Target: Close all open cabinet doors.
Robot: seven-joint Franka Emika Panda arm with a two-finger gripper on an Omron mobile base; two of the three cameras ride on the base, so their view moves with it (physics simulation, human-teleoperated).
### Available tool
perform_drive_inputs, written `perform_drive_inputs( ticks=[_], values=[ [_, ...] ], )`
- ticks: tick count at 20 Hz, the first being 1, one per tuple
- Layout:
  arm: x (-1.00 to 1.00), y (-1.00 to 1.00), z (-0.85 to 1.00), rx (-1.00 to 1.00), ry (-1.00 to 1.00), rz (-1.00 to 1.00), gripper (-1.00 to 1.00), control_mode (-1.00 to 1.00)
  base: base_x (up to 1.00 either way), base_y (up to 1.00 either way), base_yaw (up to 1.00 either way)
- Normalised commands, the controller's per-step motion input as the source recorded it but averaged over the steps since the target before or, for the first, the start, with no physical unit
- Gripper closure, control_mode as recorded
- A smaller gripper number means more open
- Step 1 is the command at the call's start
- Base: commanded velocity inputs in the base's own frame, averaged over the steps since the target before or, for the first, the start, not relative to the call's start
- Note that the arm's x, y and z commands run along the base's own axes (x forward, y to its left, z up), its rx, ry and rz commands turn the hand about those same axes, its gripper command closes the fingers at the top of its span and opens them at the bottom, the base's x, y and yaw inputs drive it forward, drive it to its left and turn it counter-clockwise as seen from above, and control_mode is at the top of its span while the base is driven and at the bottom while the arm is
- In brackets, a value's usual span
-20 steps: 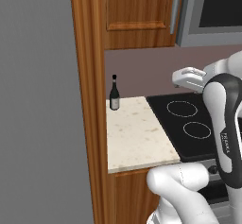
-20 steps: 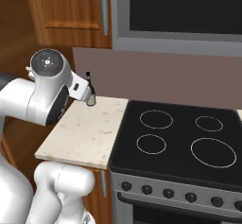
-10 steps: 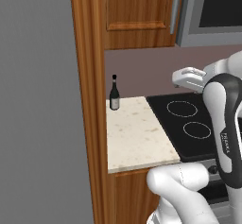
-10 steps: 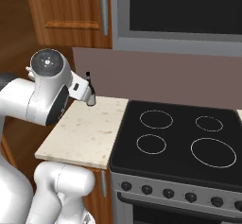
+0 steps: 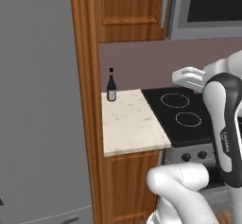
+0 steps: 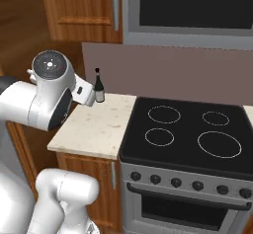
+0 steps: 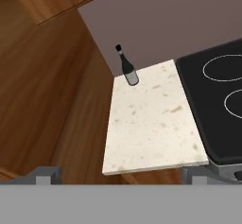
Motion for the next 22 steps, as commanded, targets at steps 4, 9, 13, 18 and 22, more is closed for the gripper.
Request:
perform_drive_inputs(
  ticks=[4,9,13,18,22],
  values=[
    [0.00,0.00,0.00,0.00,0.00,0.00,-1.00,1.00,-0.33,-0.16,-0.16],
    [0.00,0.00,0.00,0.00,0.00,0.00,-1.00,1.00,-0.01,-0.03,-0.83],
    [0.00,0.00,0.00,0.00,0.00,0.00,-1.00,1.00,0.00,0.00,-0.91],
    [0.00,0.00,0.00,0.00,0.00,0.00,-1.00,1.00,0.00,0.03,-0.96],
    [0.00,0.00,0.00,0.00,0.00,0.00,-1.00,1.00,0.00,0.01,-0.93]
  ],
)
